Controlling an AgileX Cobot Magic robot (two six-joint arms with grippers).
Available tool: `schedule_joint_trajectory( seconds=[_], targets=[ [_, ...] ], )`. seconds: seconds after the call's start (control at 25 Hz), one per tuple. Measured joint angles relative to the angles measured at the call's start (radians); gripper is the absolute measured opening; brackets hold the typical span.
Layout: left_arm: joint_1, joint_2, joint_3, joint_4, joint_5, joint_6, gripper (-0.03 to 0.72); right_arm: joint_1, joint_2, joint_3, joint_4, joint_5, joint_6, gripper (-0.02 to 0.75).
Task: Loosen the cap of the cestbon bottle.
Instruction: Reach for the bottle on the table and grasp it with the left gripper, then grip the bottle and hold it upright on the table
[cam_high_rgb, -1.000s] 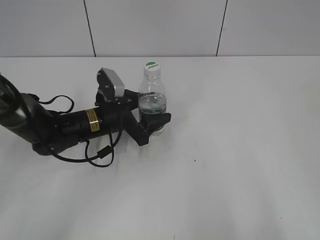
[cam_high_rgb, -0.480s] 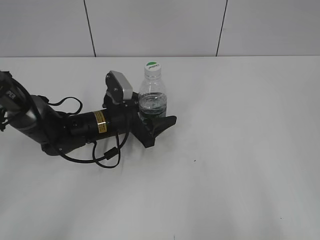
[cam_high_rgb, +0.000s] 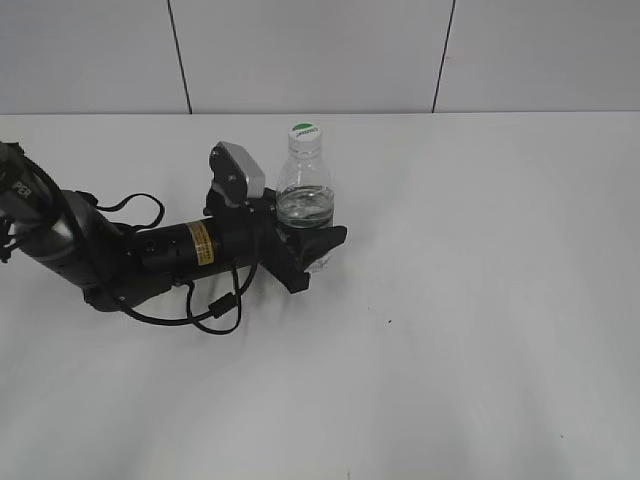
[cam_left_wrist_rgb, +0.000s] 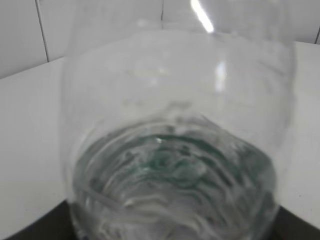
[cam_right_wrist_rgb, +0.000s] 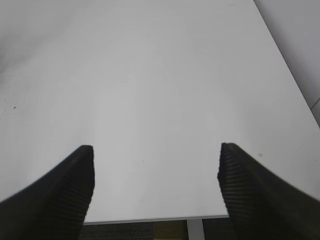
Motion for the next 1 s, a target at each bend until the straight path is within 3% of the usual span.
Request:
schedule_joint_trajectory(
  seconds=[0.64,1.0],
  targets=[
    [0.002,0.0,0.009,-0.006,-0.013,0.0,0.402,0.0,0.0,0.0,0.0,0.0,0.0,0.588],
    [0.066,-0.046,0.123,0.043,-0.07,0.001,0.401,0.0,0.0,0.0,0.0,0.0,0.0,0.588]
  ],
)
